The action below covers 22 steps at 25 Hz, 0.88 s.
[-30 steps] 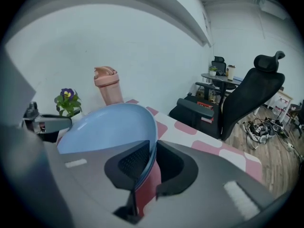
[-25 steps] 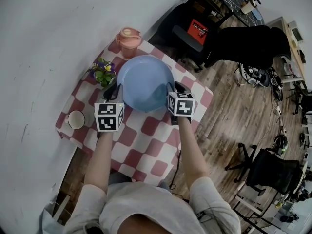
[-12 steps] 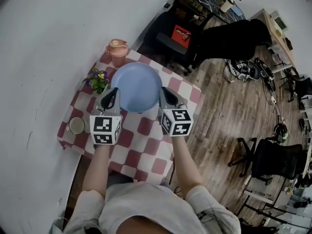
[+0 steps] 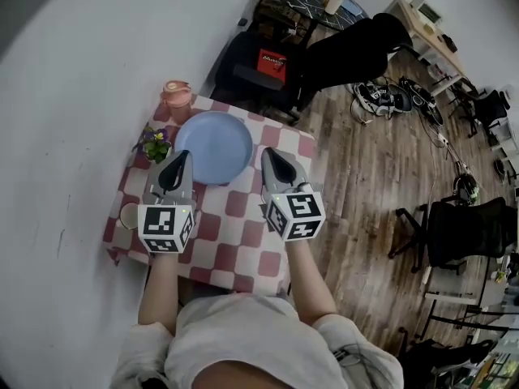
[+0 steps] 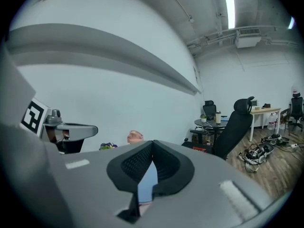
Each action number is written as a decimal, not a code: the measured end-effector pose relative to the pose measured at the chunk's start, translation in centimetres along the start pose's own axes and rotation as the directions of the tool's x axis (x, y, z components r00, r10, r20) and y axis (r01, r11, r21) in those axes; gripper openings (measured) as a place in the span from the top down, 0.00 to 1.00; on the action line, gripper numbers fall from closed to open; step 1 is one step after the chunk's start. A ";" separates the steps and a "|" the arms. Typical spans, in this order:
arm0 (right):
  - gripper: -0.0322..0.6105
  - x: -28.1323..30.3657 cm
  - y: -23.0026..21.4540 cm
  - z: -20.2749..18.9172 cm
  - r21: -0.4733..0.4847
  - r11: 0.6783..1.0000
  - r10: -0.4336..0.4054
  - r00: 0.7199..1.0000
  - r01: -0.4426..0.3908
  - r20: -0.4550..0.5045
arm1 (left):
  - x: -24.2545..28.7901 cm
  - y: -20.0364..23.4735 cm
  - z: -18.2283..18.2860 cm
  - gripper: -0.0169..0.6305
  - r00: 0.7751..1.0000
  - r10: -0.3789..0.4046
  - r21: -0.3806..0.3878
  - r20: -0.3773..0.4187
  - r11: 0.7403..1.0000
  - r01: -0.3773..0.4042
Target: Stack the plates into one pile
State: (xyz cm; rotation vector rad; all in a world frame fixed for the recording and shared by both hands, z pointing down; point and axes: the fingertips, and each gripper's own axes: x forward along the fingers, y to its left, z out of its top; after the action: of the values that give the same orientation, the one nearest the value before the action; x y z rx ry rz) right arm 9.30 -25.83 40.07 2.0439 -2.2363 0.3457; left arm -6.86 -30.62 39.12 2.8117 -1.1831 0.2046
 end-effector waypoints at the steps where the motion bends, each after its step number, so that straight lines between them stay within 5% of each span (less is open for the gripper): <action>1: 0.95 -0.6 0.1 0.5 -0.001 1.000 -0.006 1.000 0.006 0.013 | -0.3 -0.3 0.6 0.97 1.000 -0.010 0.001 0.015 1.000 0.010; 16: 0.95 -8.4 1.5 6.3 -0.038 0.994 -0.091 0.983 0.098 0.161 | -5.8 -3.0 8.0 0.97 0.977 -0.108 0.081 0.184 0.992 0.094; 22: 0.95 -10.2 2.0 7.3 -0.049 0.991 -0.117 0.974 0.128 0.192 | -7.7 -2.8 9.9 0.97 0.962 -0.109 0.054 0.250 0.994 0.098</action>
State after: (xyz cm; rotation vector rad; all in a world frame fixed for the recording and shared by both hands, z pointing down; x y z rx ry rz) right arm 8.95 -17.41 30.55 2.2548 -2.1755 0.0739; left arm -9.31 -24.50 28.10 2.9956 -1.0802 -0.1441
